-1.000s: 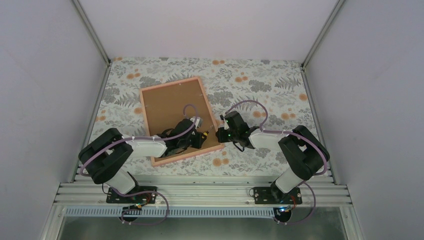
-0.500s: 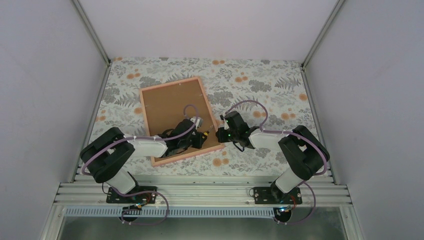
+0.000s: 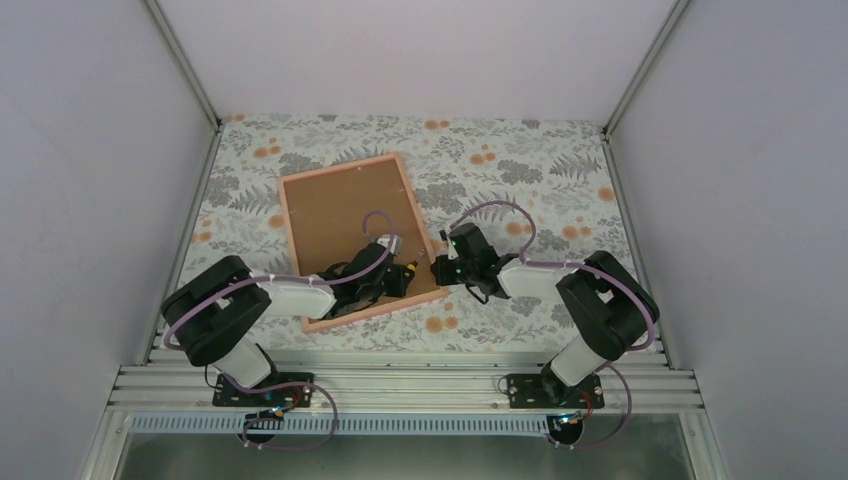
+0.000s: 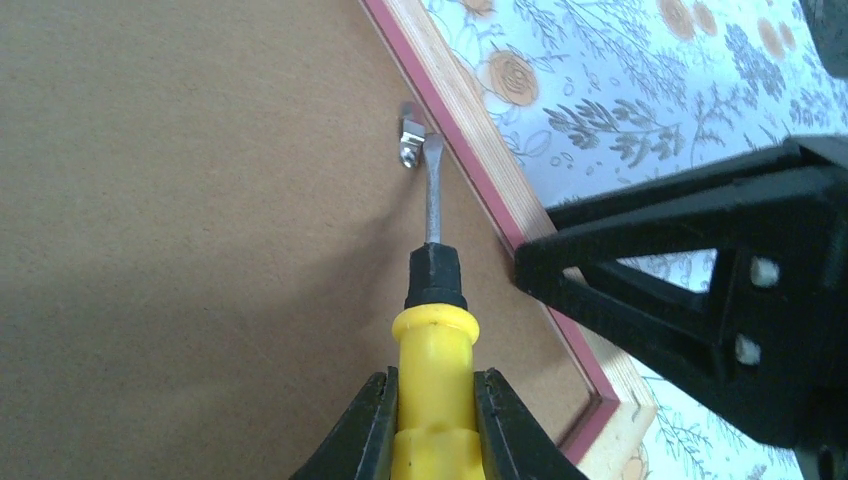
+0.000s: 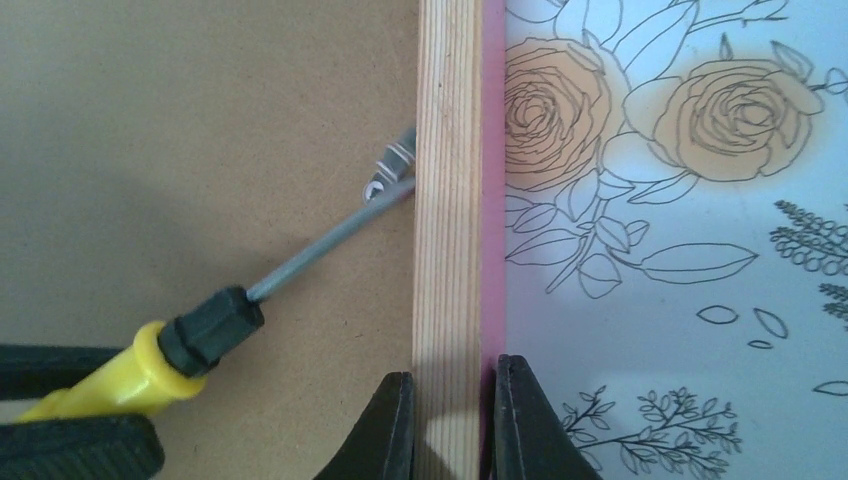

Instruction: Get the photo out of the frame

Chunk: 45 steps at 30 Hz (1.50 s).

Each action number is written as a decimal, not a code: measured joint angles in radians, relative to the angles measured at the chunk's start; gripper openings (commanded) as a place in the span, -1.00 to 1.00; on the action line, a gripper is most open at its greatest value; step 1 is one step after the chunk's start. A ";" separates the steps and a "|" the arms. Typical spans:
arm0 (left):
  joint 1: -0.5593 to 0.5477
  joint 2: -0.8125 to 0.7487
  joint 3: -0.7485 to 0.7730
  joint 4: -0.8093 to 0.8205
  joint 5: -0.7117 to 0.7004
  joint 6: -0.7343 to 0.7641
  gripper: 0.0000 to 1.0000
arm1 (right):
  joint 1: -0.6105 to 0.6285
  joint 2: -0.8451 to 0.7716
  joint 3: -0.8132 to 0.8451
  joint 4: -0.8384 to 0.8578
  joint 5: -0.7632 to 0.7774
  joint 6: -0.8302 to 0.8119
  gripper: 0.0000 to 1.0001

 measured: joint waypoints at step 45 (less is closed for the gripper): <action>0.040 -0.096 0.048 -0.140 -0.023 0.089 -0.95 | 0.004 -0.013 -0.019 0.011 -0.010 0.002 -0.92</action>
